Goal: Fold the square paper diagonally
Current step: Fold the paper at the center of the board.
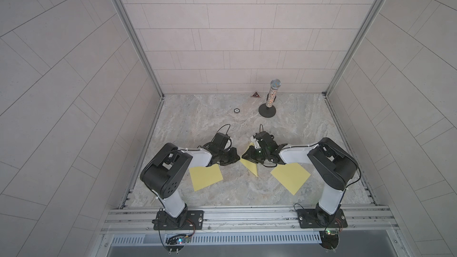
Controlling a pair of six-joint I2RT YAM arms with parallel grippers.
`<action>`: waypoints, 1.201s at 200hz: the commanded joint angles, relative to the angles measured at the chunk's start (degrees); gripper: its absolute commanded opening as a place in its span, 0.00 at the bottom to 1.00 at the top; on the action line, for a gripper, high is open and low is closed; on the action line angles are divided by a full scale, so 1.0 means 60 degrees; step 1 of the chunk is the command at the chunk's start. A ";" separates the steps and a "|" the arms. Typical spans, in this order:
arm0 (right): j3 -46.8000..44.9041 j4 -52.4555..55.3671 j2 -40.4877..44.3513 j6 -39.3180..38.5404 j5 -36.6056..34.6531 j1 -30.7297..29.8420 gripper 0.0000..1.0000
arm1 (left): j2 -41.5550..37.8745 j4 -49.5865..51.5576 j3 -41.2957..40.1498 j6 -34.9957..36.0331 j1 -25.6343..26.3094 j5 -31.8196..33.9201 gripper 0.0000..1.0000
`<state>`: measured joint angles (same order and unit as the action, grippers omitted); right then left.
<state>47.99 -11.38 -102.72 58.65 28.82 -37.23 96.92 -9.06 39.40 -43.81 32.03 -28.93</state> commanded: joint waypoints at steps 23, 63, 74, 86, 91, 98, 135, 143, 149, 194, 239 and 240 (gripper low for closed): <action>0.0276 0.1947 0.1216 -0.0859 -0.0999 0.0024 0.27 | -0.0019 0.2103 0.0045 0.0635 0.0283 0.0989 0.05; 0.0289 0.3277 0.2163 -0.1732 -0.1727 0.0023 0.36 | -0.0039 0.2432 0.0226 0.0737 0.0432 0.1211 0.05; 0.0381 0.3697 0.2270 -0.2042 -0.1921 0.0023 0.37 | -0.0052 0.2475 0.0239 0.0739 0.0462 0.1253 0.05; 0.0501 0.4111 0.2288 -0.2351 -0.2032 0.0009 0.39 | -0.0079 0.2503 0.0231 0.0740 0.0517 0.1332 0.05; 0.0551 0.4242 0.2270 -0.2466 -0.2036 -0.0004 0.39 | -0.0085 0.2526 0.0257 0.0740 0.0548 0.1355 0.05; 0.0608 0.4371 0.2241 -0.2583 -0.2029 -0.0031 0.41 | -0.0085 0.2588 0.0281 0.0756 0.0588 0.1408 0.05; 0.0580 0.4460 0.2249 -0.2859 -0.1934 -0.0152 0.56 | -0.0022 0.2769 0.0414 0.0809 0.0671 0.1566 0.06; 0.0561 0.4460 0.2265 -0.2930 -0.1922 -0.0188 0.60 | -0.0037 0.2791 0.0407 0.0806 0.0671 0.1584 0.07; 0.0561 0.4445 0.2265 -0.2974 -0.1892 -0.0217 0.62 | -0.0048 0.2799 0.0406 0.0804 0.0690 0.1605 0.07; 0.0628 0.4211 0.2085 -0.3102 -0.1551 -0.0430 0.67 | -0.0052 0.2916 0.0460 0.0803 0.0750 0.1732 0.10; 0.0771 0.4309 0.1749 -0.3259 -0.1726 -0.0592 0.64 | -0.0026 0.3004 0.0514 0.0872 0.0784 0.1780 0.12; 0.0774 0.4326 0.1736 -0.3265 -0.1734 -0.0592 0.64 | -0.0026 0.3004 0.0511 0.0879 0.0791 0.1777 0.12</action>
<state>51.20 13.54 -90.83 40.53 19.22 -40.25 95.64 1.32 43.51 -39.97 36.38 -21.04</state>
